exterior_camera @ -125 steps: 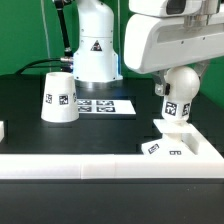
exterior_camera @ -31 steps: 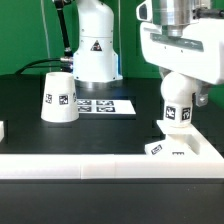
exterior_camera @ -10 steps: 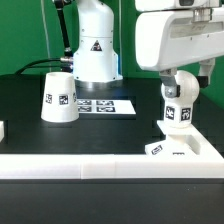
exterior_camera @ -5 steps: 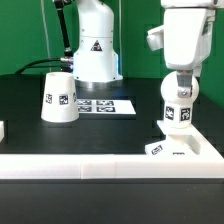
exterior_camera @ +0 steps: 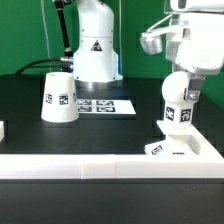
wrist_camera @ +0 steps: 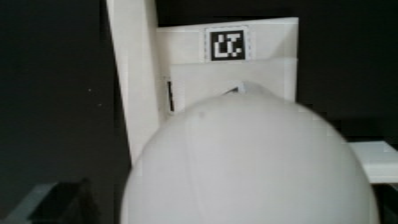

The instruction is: Assemble lamp

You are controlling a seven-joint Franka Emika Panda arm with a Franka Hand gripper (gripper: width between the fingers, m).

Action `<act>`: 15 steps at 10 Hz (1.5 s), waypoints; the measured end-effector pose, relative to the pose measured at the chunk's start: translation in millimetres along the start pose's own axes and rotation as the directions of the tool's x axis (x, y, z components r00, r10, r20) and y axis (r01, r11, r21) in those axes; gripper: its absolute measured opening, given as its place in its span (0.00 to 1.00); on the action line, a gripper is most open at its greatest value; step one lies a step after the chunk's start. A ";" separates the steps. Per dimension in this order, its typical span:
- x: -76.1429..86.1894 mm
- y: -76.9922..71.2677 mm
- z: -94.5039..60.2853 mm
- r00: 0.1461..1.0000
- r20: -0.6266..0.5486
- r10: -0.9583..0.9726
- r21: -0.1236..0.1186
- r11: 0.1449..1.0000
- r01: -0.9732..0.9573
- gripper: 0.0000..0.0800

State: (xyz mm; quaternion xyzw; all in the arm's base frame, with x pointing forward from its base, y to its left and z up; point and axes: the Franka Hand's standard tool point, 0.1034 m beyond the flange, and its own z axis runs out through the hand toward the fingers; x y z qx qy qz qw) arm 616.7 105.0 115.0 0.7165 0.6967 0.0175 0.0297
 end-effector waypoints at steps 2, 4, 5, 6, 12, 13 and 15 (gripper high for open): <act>-1.6 -0.1 0.3 0.995 0.001 -0.097 0.001 0.995 0.097 0.87; -2.9 0.1 0.5 0.996 0.001 -0.092 0.001 0.996 0.092 0.73; -3.1 0.1 0.5 0.996 0.001 -0.092 0.001 0.996 0.092 0.72; -3.1 0.1 0.5 0.996 0.001 -0.091 0.001 0.996 0.091 0.72; -7.2 -0.6 1.4 0.911 -0.002 0.413 0.010 0.911 -0.413 0.72; -8.4 0.0 1.3 0.856 -0.013 0.517 0.018 0.856 -0.517 0.72; -6.2 1.6 1.1 0.689 -0.025 0.725 0.021 0.689 -0.724 0.72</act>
Offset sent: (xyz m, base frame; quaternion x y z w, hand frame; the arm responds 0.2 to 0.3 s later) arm 0.0000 0.0000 0.0000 0.0000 0.0000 0.0000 1.0000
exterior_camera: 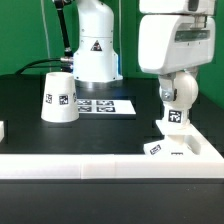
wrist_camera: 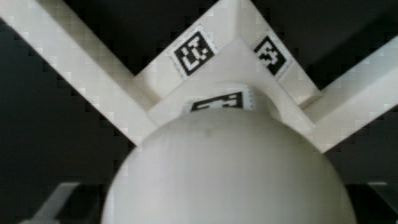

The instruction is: Assemble lamp

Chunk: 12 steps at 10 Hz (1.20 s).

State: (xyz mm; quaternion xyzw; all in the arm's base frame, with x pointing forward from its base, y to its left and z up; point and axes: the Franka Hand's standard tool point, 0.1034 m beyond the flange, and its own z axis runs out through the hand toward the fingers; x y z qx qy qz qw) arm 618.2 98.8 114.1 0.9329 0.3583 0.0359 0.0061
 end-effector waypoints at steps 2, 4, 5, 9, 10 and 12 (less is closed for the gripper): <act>0.5 0.2 -0.4 0.991 -0.001 0.131 -0.001 0.991 -0.131 0.72; 1.0 1.3 -0.9 0.963 -0.005 0.269 -0.002 0.963 -0.269 0.72; 1.0 1.7 -1.0 0.951 -0.005 0.309 -0.002 0.951 -0.309 0.72; -2.8 7.7 -3.0 0.750 -0.015 0.661 0.014 0.751 -0.661 0.72; -3.6 8.7 -3.3 0.676 -0.013 0.737 0.017 0.676 -0.737 0.72; -4.9 7.6 -2.6 0.523 -0.003 0.853 0.019 0.523 -0.852 0.72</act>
Offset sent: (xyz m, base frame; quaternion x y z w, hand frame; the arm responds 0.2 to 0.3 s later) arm 0.0000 0.0000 0.0000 0.0000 0.0000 0.1938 0.9810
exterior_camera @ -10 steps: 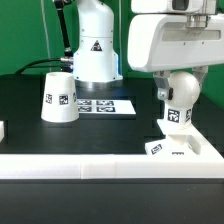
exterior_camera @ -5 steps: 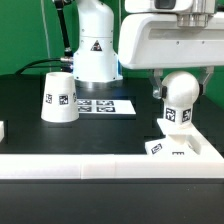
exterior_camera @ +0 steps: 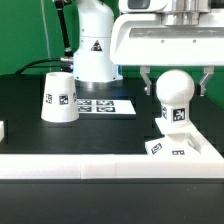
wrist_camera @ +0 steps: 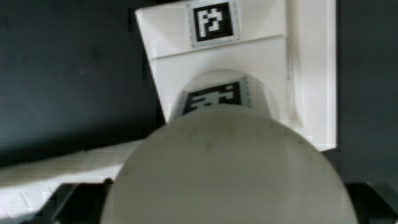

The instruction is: Assemble lamp

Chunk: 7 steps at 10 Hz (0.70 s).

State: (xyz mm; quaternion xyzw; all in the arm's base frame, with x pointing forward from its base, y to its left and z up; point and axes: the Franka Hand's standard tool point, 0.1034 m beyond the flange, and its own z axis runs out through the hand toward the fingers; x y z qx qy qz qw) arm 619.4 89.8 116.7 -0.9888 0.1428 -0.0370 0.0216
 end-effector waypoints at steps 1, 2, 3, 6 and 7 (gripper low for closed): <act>-4.2 -1.5 1.4 0.995 0.012 0.100 -0.009 0.995 -0.100 0.72; -9.2 -3.6 3.0 0.981 0.024 0.194 -0.022 0.981 -0.193 0.72; -12.5 -5.1 4.7 0.960 0.034 0.277 -0.024 0.961 -0.276 0.72; -14.1 -6.1 5.2 0.915 0.044 0.401 -0.020 0.916 -0.400 0.72; -14.4 -6.4 5.3 0.892 0.045 0.450 -0.020 0.893 -0.450 0.72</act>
Offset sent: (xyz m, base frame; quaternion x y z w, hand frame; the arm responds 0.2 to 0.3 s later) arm -0.0055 0.0075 -0.0061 0.0185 -0.0083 0.2733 0.9617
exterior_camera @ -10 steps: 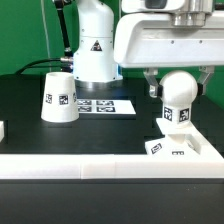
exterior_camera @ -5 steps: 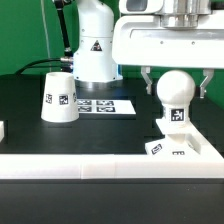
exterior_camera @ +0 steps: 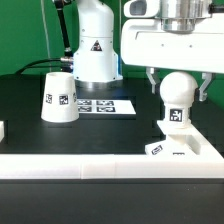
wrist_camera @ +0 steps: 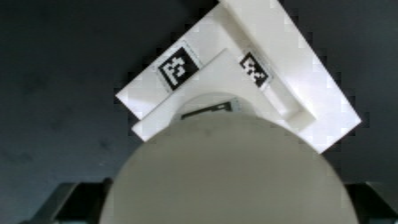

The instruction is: Assemble lamp

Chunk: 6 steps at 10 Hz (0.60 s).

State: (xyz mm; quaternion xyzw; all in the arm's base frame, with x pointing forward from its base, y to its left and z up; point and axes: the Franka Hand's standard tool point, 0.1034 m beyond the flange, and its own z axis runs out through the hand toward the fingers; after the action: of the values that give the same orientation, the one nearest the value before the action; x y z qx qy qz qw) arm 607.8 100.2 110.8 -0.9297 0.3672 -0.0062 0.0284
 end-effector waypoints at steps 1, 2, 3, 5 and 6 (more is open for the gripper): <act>-0.8 0.0 -0.2 0.997 0.008 0.079 0.003 0.997 -0.079 0.72; -3.7 -0.6 0.1 0.981 0.029 0.194 0.006 0.981 -0.194 0.72; -4.0 -0.5 0.1 0.954 0.050 0.297 0.010 0.955 -0.298 0.72; -4.0 -1.3 0.5 0.891 0.078 0.447 0.010 0.894 -0.449 0.72; -3.3 -1.4 0.5 0.862 0.095 0.498 0.005 0.865 -0.501 0.72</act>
Offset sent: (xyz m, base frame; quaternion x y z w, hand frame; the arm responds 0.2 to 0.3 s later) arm -0.0001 -0.0014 -0.0013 -0.0184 -0.0384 0.2222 0.9741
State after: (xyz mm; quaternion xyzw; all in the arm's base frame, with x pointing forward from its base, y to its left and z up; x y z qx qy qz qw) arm 606.4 103.6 110.4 -0.8016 0.5937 0.0381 0.0594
